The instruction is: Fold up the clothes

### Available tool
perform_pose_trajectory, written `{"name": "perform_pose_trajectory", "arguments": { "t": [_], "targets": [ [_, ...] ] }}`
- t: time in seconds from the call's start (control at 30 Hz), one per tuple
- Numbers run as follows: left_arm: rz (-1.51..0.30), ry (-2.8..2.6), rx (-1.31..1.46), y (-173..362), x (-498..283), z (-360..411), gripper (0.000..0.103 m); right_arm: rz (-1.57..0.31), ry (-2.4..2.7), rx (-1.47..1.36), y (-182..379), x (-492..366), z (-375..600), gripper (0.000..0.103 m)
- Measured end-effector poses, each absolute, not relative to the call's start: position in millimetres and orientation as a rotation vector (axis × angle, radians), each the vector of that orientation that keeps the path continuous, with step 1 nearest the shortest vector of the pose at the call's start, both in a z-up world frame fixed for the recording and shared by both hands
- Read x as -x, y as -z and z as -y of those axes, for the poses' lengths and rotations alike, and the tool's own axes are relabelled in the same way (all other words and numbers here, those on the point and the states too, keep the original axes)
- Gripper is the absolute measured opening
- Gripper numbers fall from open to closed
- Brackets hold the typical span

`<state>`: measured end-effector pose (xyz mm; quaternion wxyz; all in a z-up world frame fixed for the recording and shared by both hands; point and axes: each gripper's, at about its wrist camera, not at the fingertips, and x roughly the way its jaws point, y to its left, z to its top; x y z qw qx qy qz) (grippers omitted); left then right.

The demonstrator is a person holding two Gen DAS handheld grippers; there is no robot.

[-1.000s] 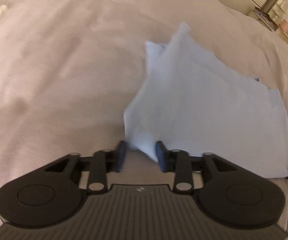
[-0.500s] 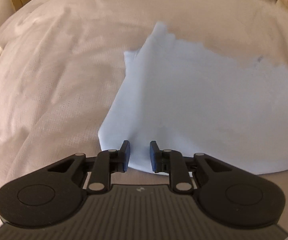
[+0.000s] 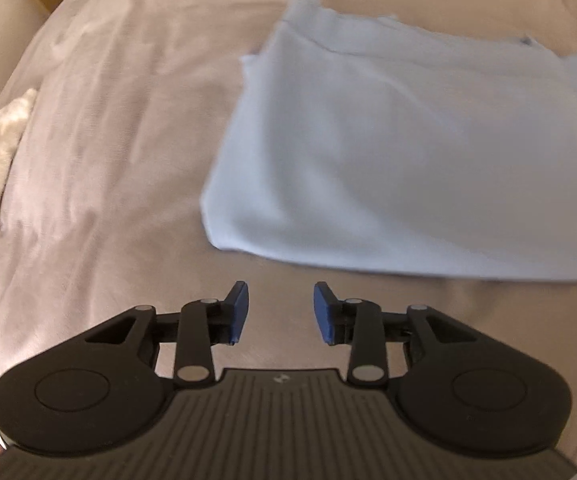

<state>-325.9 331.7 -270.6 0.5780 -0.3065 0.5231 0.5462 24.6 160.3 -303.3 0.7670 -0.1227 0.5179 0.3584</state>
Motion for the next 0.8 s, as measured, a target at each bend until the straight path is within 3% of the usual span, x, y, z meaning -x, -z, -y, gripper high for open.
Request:
{"name": "perform_pose_trajectory", "arguments": {
  "t": [0.13, 0.8],
  "targets": [
    [-1.235, -1.266, 0.704, 267, 321, -324, 0.038, -1.175, -0.798, 0.252, 300, -6, -162, 0.062],
    [-1.175, -1.170, 0.659, 237, 352, -319, 0.042, -1.162, -0.780, 0.224, 271, 57, -166, 0.069]
  ]
}}
